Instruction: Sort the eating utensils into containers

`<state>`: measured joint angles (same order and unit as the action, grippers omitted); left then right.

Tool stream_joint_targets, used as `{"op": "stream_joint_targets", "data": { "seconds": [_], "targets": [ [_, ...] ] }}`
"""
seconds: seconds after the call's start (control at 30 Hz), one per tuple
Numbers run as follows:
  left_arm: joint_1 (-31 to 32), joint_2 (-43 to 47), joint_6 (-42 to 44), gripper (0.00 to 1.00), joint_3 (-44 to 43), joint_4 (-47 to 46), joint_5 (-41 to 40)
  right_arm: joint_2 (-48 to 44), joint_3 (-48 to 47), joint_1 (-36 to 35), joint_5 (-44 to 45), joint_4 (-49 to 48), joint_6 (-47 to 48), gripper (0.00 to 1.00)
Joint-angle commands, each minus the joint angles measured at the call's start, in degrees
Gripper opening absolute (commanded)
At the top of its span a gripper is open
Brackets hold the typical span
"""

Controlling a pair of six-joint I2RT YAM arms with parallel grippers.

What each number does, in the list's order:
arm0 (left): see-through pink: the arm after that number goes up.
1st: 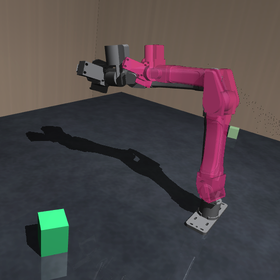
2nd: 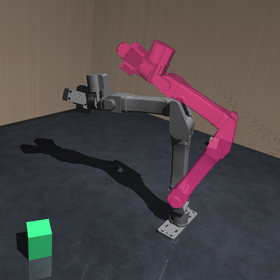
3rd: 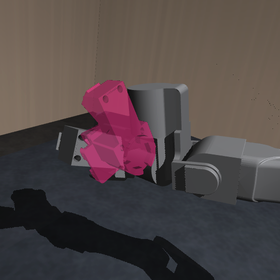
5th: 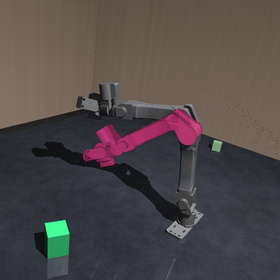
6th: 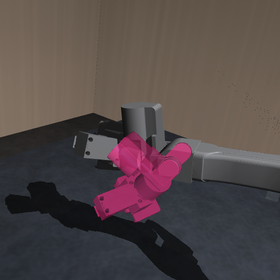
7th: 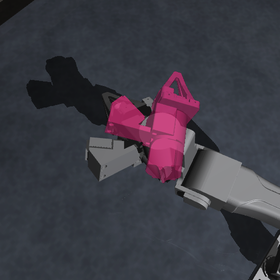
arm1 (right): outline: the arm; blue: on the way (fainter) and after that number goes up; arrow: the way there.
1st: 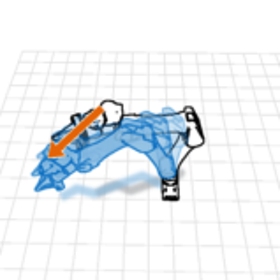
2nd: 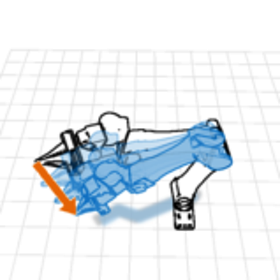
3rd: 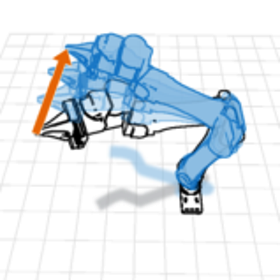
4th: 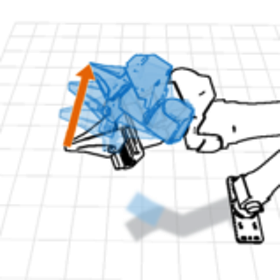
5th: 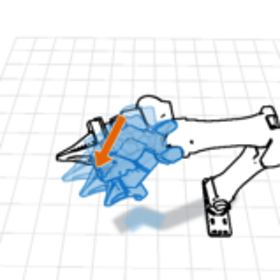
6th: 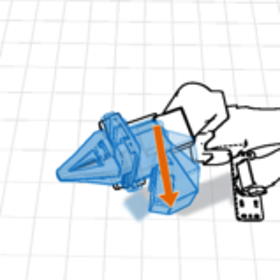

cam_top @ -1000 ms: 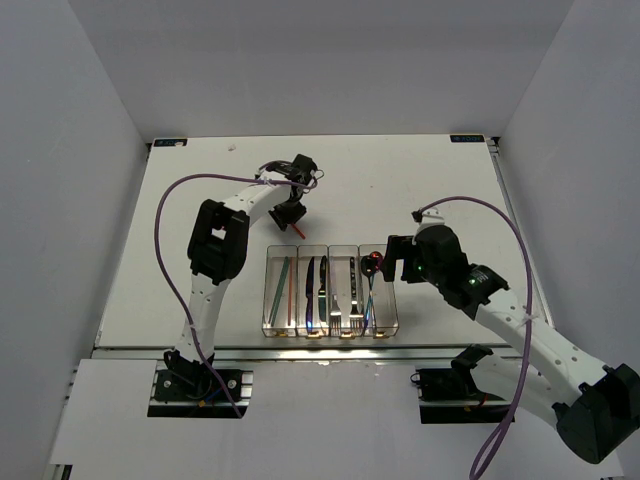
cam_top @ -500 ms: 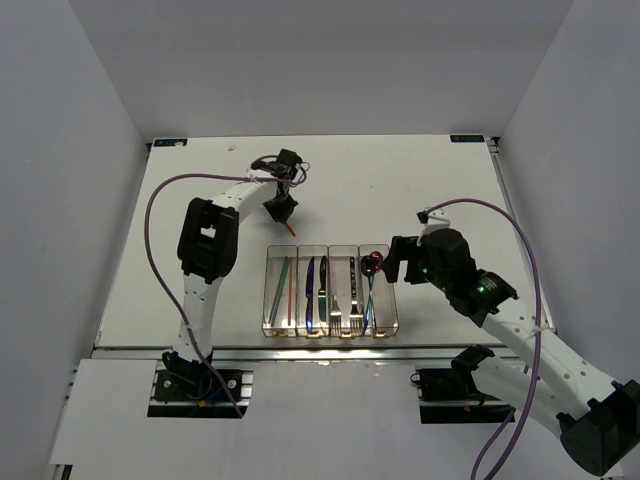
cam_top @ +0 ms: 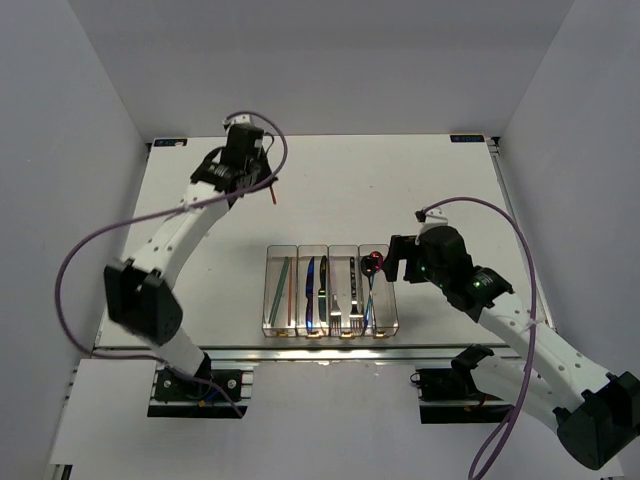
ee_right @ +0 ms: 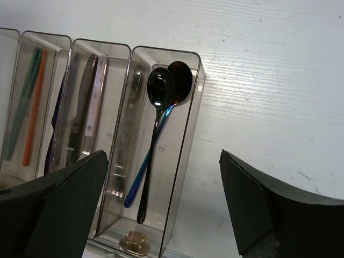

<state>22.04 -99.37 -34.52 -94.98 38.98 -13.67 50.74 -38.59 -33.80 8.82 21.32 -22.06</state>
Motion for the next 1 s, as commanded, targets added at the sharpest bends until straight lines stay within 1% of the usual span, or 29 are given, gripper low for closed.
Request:
{"op": "stream_joint_targets", "data": {
  "seconds": [0.0,0.1,0.17,0.23,0.3,0.57,0.63,0.77,0.8,0.87,0.9,0.97],
  "targets": [
    [4.66,9.26,6.22,0.00,14.67,0.31,8.05,-0.29,-3.59,0.49,0.58,0.65,0.18,0.89],
    [9.06,18.58,8.24,0.00,23.57,1.44,8.31,-0.73,-5.53,0.49,1.20,3.11,0.62,0.89],
    [11.69,24.54,9.29,0.00,28.68,1.36,10.14,-1.52,-6.84,0.58,1.81,4.86,0.97,0.89],
    [12.58,27.64,9.21,0.00,31.33,1.88,10.68,-1.96,-7.55,0.58,2.51,5.74,0.97,0.89],
    [12.67,31.76,7.73,0.00,35.63,1.45,9.10,-2.14,-8.60,0.67,3.04,7.41,0.97,0.89],
    [14.34,36.00,3.15,0.00,46.27,-2.76,13.67,-2.75,-10.98,0.58,4.80,11.46,0.35,0.89],
    [14.96,36.53,2.36,0.00,47.43,-3.30,14.90,-2.84,-11.16,0.67,5.07,11.81,0.36,0.89],
    [15.05,36.71,2.35,0.00,49.80,-3.65,14.55,-2.75,-10.98,0.67,4.37,11.64,0.00,0.89],
    [15.05,36.53,2.27,0.02,49.98,-3.56,14.46,-2.84,-10.89,0.58,4.28,11.64,-0.08,0.89],
    [15.05,36.18,2.01,0.10,50.33,-3.82,14.46,-2.75,-10.72,0.58,3.93,11.38,-0.08,0.89],
    [15.05,36.01,1.92,0.23,50.33,-3.74,14.55,-2.75,-10.72,0.58,3.75,11.37,-0.08,0.89],
    [15.05,35.74,1.65,0.36,50.07,-3.04,11.66,-2.84,-10.81,0.58,3.66,11.46,-0.08,0.89]
  ]
}}
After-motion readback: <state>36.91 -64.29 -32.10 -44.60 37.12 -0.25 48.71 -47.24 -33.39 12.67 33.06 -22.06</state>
